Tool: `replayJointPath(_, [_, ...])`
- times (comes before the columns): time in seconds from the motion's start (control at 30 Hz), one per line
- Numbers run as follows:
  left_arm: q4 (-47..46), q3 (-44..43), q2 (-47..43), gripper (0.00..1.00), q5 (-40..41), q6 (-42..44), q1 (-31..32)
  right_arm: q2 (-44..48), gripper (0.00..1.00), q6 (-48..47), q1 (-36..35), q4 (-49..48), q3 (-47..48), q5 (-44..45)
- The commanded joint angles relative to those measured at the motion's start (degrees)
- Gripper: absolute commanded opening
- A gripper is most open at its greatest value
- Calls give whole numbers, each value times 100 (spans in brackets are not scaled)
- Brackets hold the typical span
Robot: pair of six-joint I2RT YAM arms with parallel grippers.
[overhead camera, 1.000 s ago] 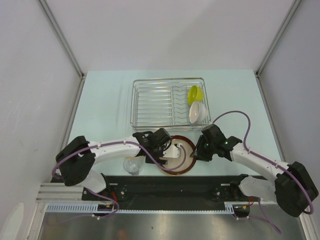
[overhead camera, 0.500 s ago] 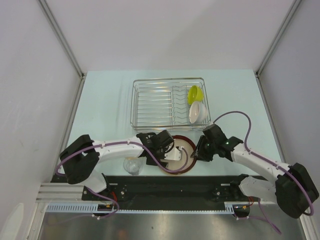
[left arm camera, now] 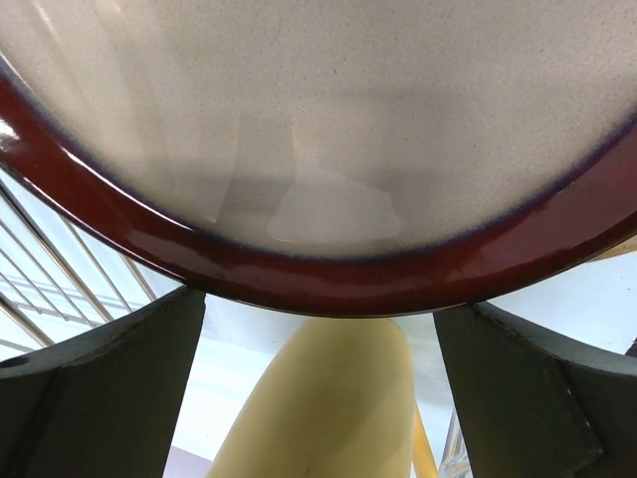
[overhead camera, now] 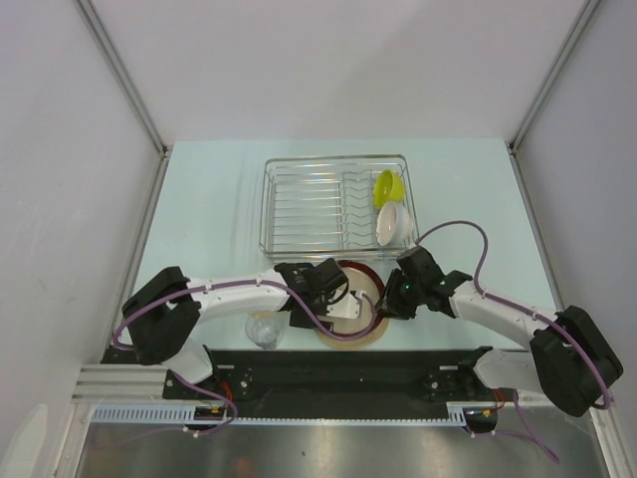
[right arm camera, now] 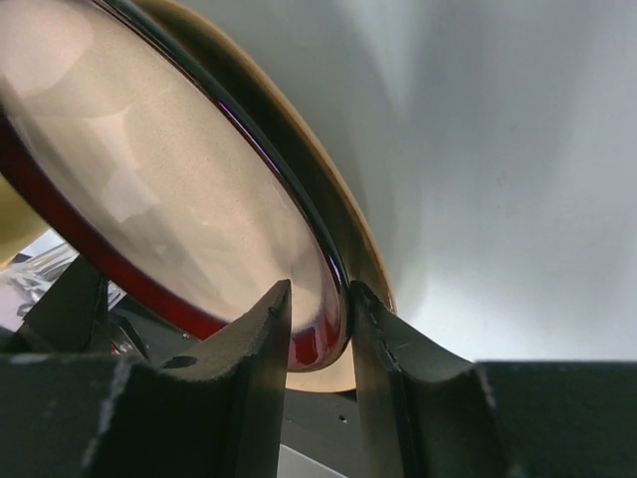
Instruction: Load the mixed dishes into the dish rack
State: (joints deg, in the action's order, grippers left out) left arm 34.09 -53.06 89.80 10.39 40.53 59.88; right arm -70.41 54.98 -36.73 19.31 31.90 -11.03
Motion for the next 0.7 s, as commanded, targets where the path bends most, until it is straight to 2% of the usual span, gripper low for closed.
replayJointPath(0.0, [-1501, -451, 134, 100, -626, -318, 208, 501, 34, 285, -63, -1000, 150, -805])
replayJointPath(0.13, [-1537, -486, 161, 100, -609, -309, 235, 739, 29, 241, -36, -824, 141, -638])
replayJointPath(0.43, [-1545, -548, 222, 100, -600, -248, 288, 362, 33, 241, -97, -1429, 141, -629])
replayJointPath(0.5, [-1545, -565, 248, 100, -600, -239, 296, 387, 30, 232, -97, -1613, 132, -646])
replayJointPath(0.6, [-1554, -609, 310, 100, -600, -221, 314, 615, 16, 232, -141, -1798, 141, -629])
replayJointPath(0.67, [-1563, -662, 354, 100, -609, -230, 349, 783, 12, 233, -220, -1860, 132, -550])
